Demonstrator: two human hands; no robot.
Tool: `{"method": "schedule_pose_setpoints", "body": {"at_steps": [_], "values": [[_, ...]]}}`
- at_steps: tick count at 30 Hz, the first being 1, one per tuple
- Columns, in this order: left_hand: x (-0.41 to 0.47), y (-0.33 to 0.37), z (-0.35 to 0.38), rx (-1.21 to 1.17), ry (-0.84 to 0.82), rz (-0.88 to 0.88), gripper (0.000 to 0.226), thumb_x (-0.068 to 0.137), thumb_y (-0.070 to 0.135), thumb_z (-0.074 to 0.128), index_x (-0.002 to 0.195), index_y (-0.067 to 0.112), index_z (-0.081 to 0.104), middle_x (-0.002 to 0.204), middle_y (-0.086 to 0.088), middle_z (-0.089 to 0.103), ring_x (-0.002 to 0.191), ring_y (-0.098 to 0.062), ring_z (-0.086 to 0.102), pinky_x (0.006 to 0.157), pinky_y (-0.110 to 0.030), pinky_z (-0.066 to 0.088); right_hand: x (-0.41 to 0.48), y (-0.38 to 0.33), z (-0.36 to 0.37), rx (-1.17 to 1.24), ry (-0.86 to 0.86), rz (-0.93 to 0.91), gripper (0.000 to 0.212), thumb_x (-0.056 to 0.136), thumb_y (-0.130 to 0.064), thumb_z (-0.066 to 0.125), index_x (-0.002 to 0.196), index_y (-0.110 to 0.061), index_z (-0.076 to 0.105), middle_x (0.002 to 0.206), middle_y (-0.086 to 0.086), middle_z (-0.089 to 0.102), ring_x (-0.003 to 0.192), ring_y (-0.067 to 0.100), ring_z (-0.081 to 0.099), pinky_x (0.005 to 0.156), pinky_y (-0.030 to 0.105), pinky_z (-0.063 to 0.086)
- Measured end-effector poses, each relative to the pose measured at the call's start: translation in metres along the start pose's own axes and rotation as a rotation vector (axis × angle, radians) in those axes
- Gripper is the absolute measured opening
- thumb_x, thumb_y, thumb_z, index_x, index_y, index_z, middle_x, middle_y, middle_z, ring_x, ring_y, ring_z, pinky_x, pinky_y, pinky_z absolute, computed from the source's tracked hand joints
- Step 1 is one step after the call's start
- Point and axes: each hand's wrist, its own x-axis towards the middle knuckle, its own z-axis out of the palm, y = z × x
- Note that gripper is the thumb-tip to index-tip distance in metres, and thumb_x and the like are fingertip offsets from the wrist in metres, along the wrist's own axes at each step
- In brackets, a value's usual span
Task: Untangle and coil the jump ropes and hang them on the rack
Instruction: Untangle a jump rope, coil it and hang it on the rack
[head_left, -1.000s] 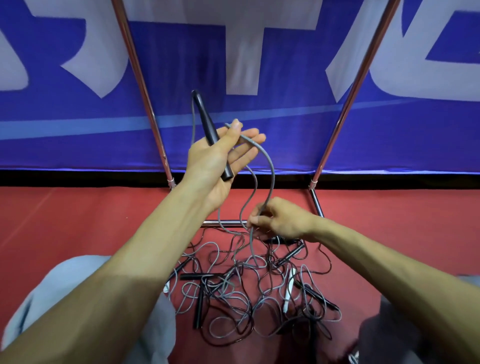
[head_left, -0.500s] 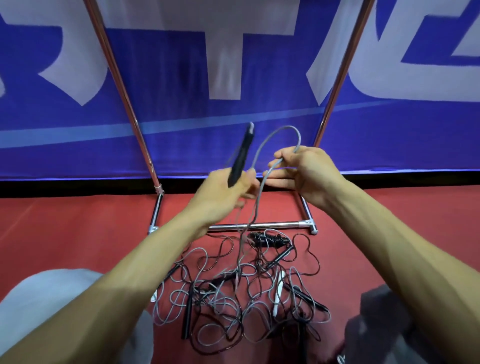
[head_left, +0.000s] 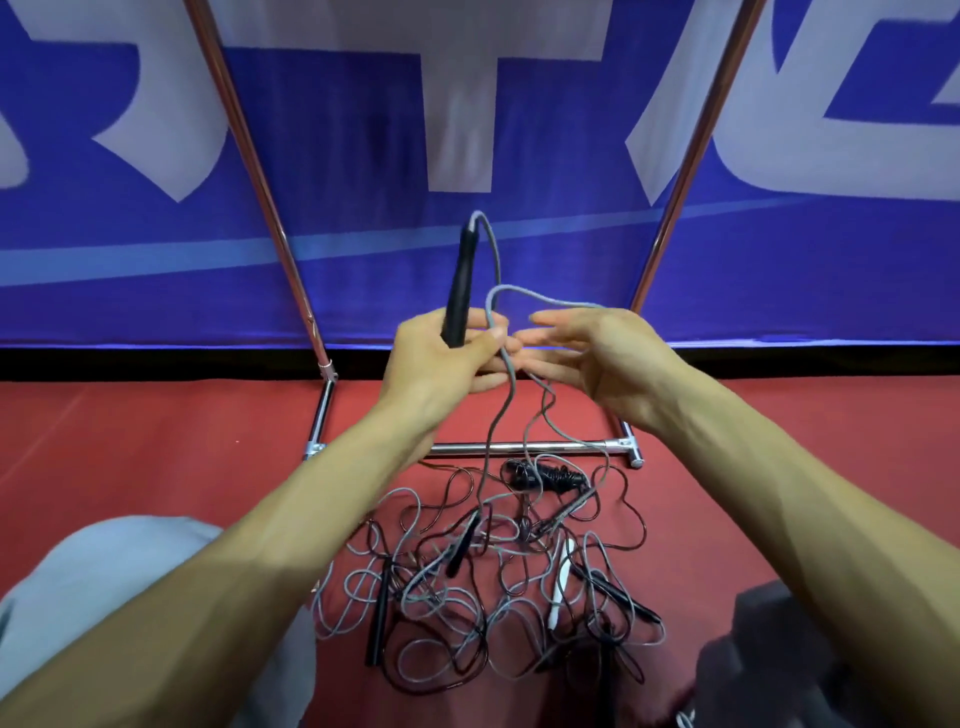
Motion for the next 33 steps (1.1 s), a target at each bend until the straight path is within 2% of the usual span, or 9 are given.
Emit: {"method": "schedule_pose_setpoints", "body": {"at_steps": [2, 5, 10, 13, 17, 21, 25, 29, 33], "values": [[-0.002, 0.011, -0.002, -0.166, 0.023, -0.007, 0.003, 0.093, 0.006, 0.063, 0.091, 0.009, 0.064, 0.076, -0.006, 0.074, 0.072, -0.018, 0.074, 0.06, -0.024, 0.058, -0.001, 0.01, 0.006, -0.243, -0.086, 0.028, 0.03, 0.088, 0.013, 0.036, 0.098, 0.001, 0.061, 0.093, 0.017, 0.068, 0.079, 0.025, 0.067, 0.077, 0.03, 0.056], [-0.004, 0.02, -0.006, -0.299, 0.012, 0.019, 0.004, 0.093, 0.01, 0.063, 0.093, 0.006, 0.063, 0.079, -0.007, 0.073, 0.075, -0.02, 0.074, 0.062, -0.027, 0.058, -0.003, 0.029, 0.013, -0.605, -0.225, 0.018, 0.028, 0.085, 0.015, 0.045, 0.102, 0.002, 0.063, 0.094, 0.013, 0.063, 0.081, 0.02, 0.056, 0.072, 0.024, 0.049], [-0.003, 0.027, -0.014, -0.434, 0.011, 0.043, 0.009, 0.094, 0.009, 0.061, 0.1, 0.003, 0.062, 0.08, -0.007, 0.074, 0.078, -0.022, 0.074, 0.063, -0.027, 0.058, 0.002, 0.061, 0.015, -1.22, -0.46, 0.084, 0.02, 0.09, -0.004, 0.057, 0.108, -0.004, 0.067, 0.082, -0.003, 0.063, 0.072, 0.007, 0.052, 0.069, 0.015, 0.042], [-0.001, 0.03, -0.019, -0.45, 0.024, 0.066, 0.012, 0.093, 0.009, 0.062, 0.102, 0.001, 0.061, 0.081, -0.009, 0.074, 0.081, -0.023, 0.074, 0.065, -0.028, 0.058, 0.006, 0.067, 0.011, -1.429, -0.444, 0.132, 0.019, 0.091, -0.005, 0.053, 0.101, -0.01, 0.068, 0.08, -0.003, 0.065, 0.071, 0.012, 0.056, 0.065, 0.021, 0.047], [0.0, 0.025, -0.023, -0.369, 0.067, 0.047, 0.025, 0.097, 0.017, 0.058, 0.112, -0.003, 0.059, 0.088, -0.014, 0.074, 0.082, -0.026, 0.074, 0.068, -0.029, 0.059, -0.001, 0.055, 0.001, -1.169, -0.404, 0.327, 0.016, 0.097, 0.0, 0.043, 0.101, -0.005, 0.057, 0.075, 0.007, 0.066, 0.063, 0.021, 0.06, 0.057, 0.028, 0.052], [0.001, 0.014, -0.022, -0.102, 0.051, -0.017, 0.03, 0.101, 0.032, 0.048, 0.111, 0.007, 0.06, 0.092, -0.014, 0.073, 0.08, -0.024, 0.074, 0.068, -0.031, 0.061, -0.011, 0.035, -0.006, -0.971, -0.37, 0.243, 0.015, 0.101, 0.0, 0.036, 0.107, 0.0, 0.049, 0.073, 0.012, 0.064, 0.062, 0.027, 0.065, 0.057, 0.033, 0.055], [0.001, -0.002, -0.014, 0.122, -0.101, -0.117, 0.033, 0.1, 0.039, 0.047, 0.11, 0.01, 0.061, 0.096, -0.008, 0.074, 0.087, -0.02, 0.073, 0.083, -0.033, 0.058, -0.015, 0.009, -0.008, -0.731, -0.284, 0.098, 0.012, 0.102, -0.001, 0.035, 0.101, -0.004, 0.047, 0.072, 0.013, 0.061, 0.065, 0.032, 0.068, 0.062, 0.041, 0.058], [-0.003, -0.016, -0.006, 0.211, -0.302, -0.193, 0.033, 0.1, 0.04, 0.045, 0.113, 0.015, 0.062, 0.106, -0.007, 0.074, 0.098, -0.017, 0.071, 0.099, -0.036, 0.049, -0.017, -0.011, -0.011, -0.485, -0.184, -0.012, 0.012, 0.101, 0.0, 0.036, 0.098, -0.005, 0.047, 0.067, 0.012, 0.06, 0.06, 0.028, 0.069, 0.055, 0.037, 0.06], [-0.008, -0.019, 0.0, 0.139, -0.481, -0.195, 0.045, 0.09, 0.05, 0.043, 0.117, 0.019, 0.061, 0.108, -0.009, 0.074, 0.103, -0.018, 0.07, 0.093, -0.027, 0.052, -0.018, -0.028, -0.017, -0.156, -0.074, -0.061, 0.014, 0.1, 0.001, 0.038, 0.094, -0.005, 0.049, 0.069, 0.012, 0.058, 0.06, 0.029, 0.07, 0.055, 0.039, 0.06]]}}
